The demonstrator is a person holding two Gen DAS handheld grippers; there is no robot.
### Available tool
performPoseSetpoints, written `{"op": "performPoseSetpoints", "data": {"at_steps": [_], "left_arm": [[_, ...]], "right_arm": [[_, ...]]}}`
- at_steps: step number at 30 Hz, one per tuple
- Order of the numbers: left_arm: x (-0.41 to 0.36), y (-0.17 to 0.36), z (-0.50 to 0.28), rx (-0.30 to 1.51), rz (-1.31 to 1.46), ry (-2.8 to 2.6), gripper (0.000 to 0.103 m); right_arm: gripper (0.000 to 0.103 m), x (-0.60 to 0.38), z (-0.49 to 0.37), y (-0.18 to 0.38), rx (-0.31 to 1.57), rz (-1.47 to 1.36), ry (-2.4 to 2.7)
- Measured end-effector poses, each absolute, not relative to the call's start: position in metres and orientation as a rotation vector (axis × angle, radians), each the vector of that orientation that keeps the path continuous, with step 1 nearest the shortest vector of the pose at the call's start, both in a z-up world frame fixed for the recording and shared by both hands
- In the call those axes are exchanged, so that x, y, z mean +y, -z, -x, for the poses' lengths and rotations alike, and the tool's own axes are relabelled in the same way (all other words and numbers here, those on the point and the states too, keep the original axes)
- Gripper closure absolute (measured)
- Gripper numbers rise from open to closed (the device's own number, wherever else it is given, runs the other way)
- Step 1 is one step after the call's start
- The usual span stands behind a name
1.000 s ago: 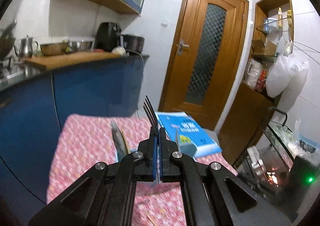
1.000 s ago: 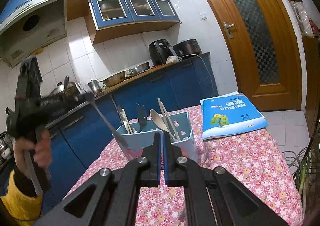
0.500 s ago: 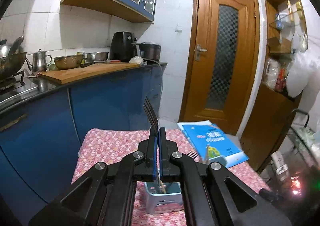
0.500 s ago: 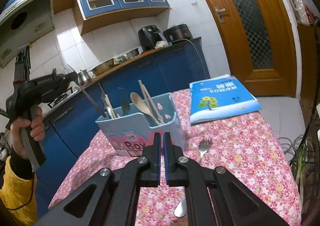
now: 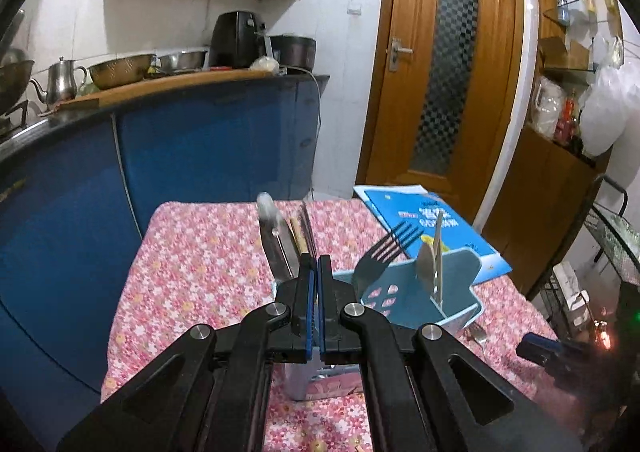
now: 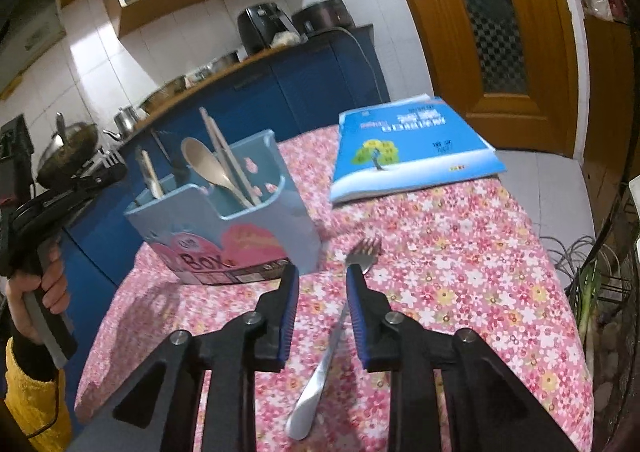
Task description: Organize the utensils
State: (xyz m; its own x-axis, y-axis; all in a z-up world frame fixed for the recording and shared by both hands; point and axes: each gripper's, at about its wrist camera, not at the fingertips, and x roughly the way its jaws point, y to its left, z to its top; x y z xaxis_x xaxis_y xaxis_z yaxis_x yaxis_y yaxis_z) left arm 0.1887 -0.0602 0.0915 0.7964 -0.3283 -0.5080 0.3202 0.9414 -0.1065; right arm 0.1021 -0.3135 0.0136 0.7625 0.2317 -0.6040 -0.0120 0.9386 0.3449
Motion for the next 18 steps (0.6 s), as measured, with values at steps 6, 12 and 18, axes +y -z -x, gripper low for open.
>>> {"op": "performPoseSetpoints", "data": {"at_steps": [6,12,18], "left_arm": [[-0.064,-0.08,-0.191,0.581,0.001,0.351,0.103],[-0.061,-0.081,-0.182,0.583,0.004,0.358,0.075],[-0.058,-0.083,-0.165,0.578,-0.009,0.373,0.074]], "right_arm": [[0.067,-0.317,-0.131,-0.004,0.783,-0.277,-0.109],[0.066,-0.314,-0.159,0.009,0.887,-0.161,-0.094],[0.066,-0.312,-0.182,0.019,0.966,-0.129,-0.143]]}}
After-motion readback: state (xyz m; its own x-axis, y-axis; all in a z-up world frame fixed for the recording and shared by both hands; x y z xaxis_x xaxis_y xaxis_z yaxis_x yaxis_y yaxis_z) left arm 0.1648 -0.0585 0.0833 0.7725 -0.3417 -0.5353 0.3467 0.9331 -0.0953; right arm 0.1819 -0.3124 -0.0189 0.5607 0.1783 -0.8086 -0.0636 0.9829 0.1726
